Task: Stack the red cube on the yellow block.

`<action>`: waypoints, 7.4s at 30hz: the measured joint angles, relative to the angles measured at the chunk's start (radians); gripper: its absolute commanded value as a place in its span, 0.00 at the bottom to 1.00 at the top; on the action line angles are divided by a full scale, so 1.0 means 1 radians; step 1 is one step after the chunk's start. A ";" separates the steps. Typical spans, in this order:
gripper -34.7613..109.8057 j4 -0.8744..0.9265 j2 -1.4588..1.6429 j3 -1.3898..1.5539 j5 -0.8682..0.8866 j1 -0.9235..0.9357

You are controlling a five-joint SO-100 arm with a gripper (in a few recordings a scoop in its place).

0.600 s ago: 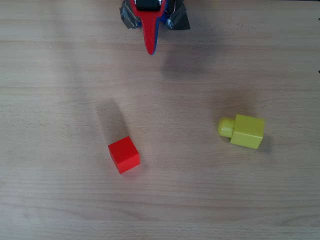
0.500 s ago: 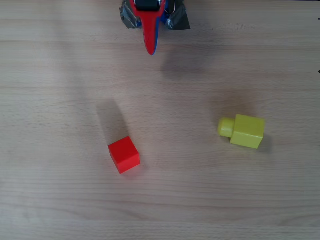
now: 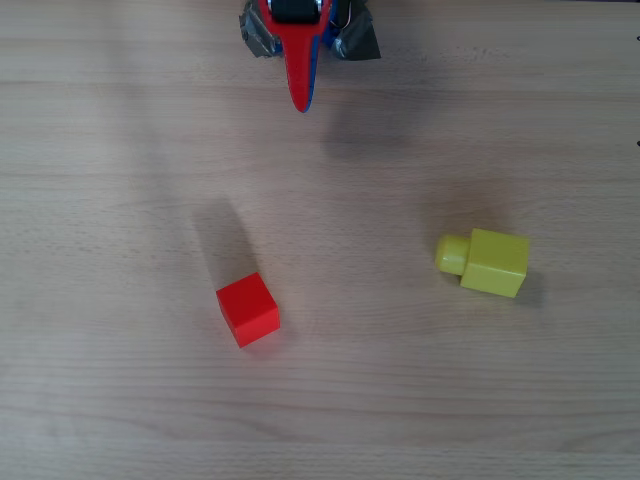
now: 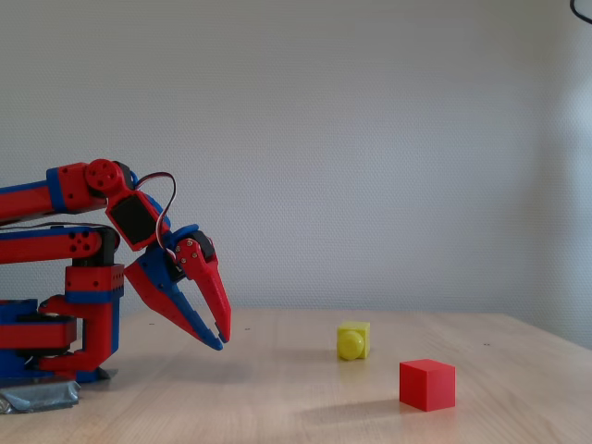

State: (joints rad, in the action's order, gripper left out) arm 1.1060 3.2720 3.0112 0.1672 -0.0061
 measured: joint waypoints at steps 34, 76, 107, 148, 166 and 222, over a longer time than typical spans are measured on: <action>0.50 -0.207 -0.784 -0.540 0.080 0.066; 0.64 0.350 -1.899 -1.647 -0.031 0.121; 0.64 0.370 -2.372 -2.094 -0.009 0.049; 0.45 0.400 -2.484 -2.186 0.064 0.100; 0.54 0.339 -2.484 -2.158 0.086 0.018; 0.26 0.097 -1.931 -1.649 0.222 -0.098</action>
State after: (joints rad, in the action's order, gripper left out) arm 1.2026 1.3407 1.3622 0.3896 -0.1043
